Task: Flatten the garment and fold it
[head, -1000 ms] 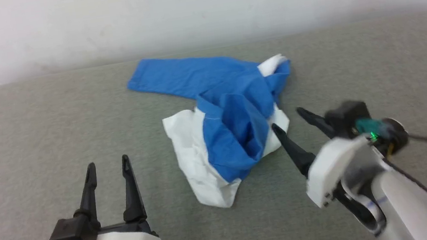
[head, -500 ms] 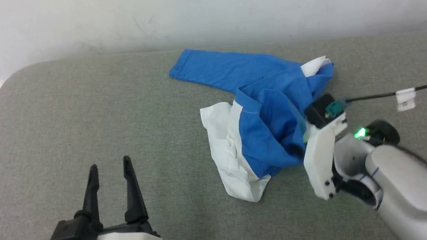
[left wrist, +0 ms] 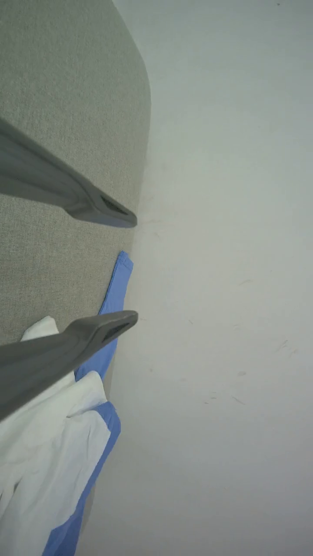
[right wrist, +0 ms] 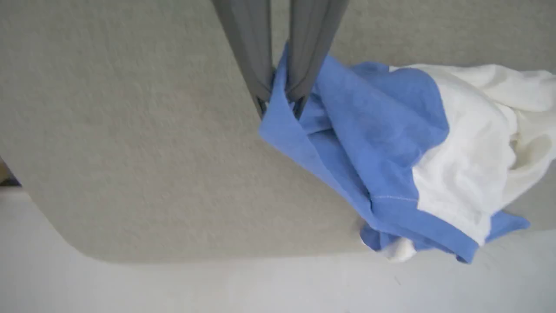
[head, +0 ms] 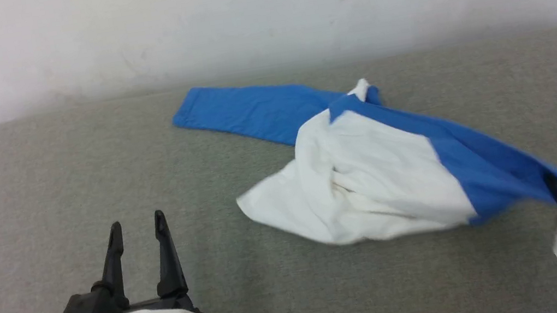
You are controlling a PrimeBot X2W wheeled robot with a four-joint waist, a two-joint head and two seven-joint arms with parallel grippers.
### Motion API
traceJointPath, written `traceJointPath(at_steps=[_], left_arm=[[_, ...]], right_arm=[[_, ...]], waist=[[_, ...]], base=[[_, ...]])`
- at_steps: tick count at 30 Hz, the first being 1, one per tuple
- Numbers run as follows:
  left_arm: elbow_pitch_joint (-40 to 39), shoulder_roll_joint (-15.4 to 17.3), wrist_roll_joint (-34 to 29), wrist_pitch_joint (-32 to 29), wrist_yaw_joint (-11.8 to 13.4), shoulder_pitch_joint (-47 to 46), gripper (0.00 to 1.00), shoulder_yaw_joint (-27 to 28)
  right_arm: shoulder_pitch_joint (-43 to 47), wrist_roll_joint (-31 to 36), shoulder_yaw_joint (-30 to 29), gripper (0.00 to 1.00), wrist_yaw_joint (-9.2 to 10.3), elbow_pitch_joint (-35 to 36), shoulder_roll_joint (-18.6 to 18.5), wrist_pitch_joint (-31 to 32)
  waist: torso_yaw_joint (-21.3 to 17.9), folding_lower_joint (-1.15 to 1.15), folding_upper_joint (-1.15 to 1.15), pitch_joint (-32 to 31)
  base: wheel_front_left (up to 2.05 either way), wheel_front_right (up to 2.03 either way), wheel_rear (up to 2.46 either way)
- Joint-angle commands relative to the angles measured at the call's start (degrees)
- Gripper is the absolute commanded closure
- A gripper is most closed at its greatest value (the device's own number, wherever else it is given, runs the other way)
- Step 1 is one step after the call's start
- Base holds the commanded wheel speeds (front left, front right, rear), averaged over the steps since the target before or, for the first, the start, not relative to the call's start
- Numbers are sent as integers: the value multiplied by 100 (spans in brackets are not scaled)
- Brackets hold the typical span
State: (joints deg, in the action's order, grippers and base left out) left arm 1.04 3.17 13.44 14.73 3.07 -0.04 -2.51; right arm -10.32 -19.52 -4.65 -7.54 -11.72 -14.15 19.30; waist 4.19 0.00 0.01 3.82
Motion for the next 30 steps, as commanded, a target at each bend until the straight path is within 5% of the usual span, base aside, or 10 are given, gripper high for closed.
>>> traceJointPath(at_steps=[1,9,10,12,22,30], left_arm=[[0,-22,-59,27,-40,75,0,18],[24,-25,-75,27,-81,73,0,117],[25,-25,-84,27,-76,82,0,143],[39,-26,-96,27,-75,98,0,186],[253,-28,-68,27,-99,192,0,245],[381,-24,-85,27,-174,183,0,163]], right_arm=[[320,95,-221,100,5,43,97,73],[2051,581,-1806,96,5,249,950,326],[2113,581,-1833,72,5,305,1003,254],[2149,579,-1857,0,5,407,1070,-52],[1673,828,-1546,0,5,906,1125,-1973],[1735,1282,-407,0,5,1581,1126,-1970]], waist=[[-234,0,-1,-57],[-446,0,-1,10],[-470,0,-1,24],[-498,0,-1,37],[-449,0,-1,-106],[-475,0,-1,-175]], base=[[0,0,0],[0,0,0],[0,0,0],[0,0,0],[0,0,0],[0,0,0]])
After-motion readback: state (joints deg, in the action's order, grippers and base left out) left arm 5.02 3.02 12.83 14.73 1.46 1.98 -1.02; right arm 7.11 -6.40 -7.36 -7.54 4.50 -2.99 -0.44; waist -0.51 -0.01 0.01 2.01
